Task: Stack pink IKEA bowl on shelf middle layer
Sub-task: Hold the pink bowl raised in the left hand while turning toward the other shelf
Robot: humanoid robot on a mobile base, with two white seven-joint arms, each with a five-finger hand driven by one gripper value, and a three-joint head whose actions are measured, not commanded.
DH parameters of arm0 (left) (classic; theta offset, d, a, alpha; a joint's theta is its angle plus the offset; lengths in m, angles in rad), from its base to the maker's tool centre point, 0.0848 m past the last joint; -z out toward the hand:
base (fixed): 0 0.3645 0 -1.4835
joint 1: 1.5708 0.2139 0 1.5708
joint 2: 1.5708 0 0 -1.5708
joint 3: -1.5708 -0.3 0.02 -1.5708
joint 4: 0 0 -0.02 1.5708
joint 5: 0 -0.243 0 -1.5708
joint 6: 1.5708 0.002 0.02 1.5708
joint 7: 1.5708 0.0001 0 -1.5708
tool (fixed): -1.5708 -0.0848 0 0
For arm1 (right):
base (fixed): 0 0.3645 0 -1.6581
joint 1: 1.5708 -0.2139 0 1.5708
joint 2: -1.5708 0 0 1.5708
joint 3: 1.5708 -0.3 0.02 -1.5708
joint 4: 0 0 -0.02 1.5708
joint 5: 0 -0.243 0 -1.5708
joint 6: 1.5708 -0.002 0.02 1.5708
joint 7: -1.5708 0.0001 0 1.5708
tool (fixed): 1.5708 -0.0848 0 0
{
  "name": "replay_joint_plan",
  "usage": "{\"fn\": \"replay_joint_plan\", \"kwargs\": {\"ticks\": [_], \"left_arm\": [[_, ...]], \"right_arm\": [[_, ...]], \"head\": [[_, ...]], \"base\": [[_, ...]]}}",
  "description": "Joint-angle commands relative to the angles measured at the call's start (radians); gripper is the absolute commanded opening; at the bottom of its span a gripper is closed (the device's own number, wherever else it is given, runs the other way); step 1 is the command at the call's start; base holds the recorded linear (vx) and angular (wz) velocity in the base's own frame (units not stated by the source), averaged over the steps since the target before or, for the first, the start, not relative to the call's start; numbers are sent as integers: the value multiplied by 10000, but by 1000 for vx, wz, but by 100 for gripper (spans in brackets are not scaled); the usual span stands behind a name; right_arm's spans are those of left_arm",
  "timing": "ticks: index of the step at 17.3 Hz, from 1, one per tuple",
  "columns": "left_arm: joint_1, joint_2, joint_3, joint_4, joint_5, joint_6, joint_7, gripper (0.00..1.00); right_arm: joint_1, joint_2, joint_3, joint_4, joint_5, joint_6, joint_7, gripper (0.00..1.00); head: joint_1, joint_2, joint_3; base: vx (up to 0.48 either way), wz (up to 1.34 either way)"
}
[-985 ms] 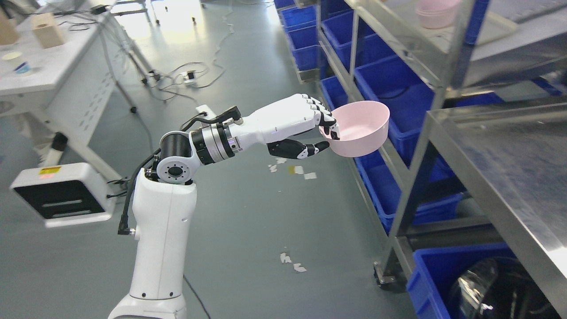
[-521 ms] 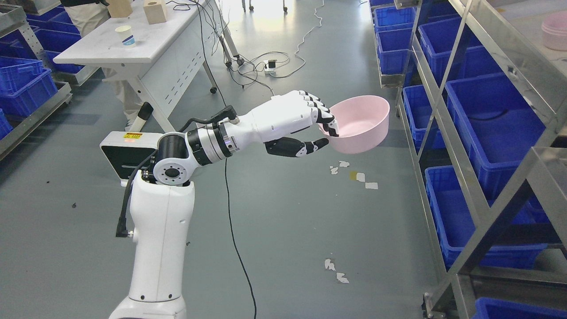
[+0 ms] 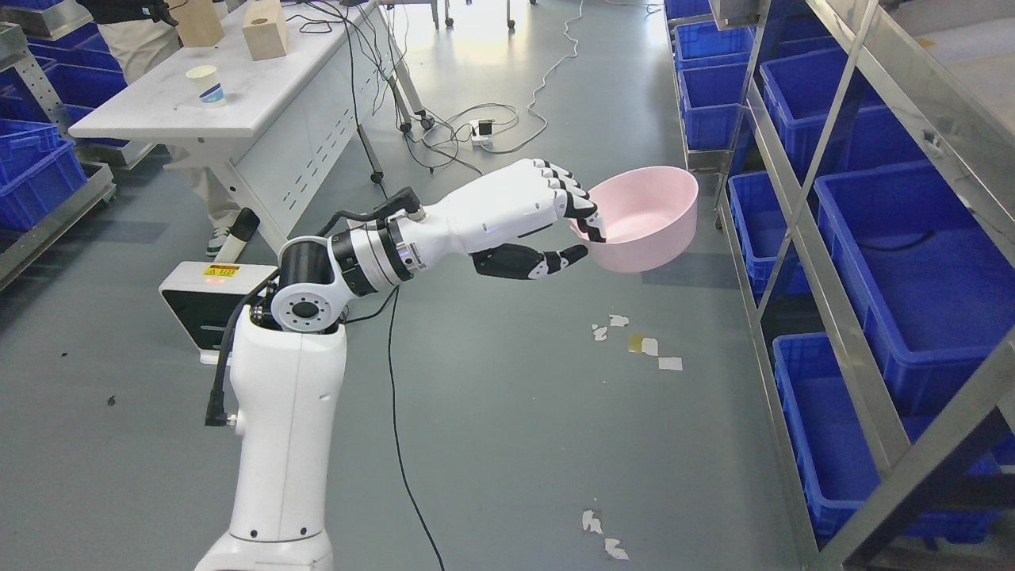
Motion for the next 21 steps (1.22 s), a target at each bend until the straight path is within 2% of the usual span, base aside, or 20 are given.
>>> {"fn": "replay_joint_plan", "kwargs": {"ticks": [1,21], "left_arm": [[4,176,-183,-64,82,-4,4,3],[203,176,-61,-64,97,-4,218,4]], "right_arm": [[31,-175,0,-175,0,-6,-47,100],[31,-175,0,-175,0,-6,-47,100]], "head": [[0,0,0],[0,0,0]], "base": [[345,0],[380,11]]}}
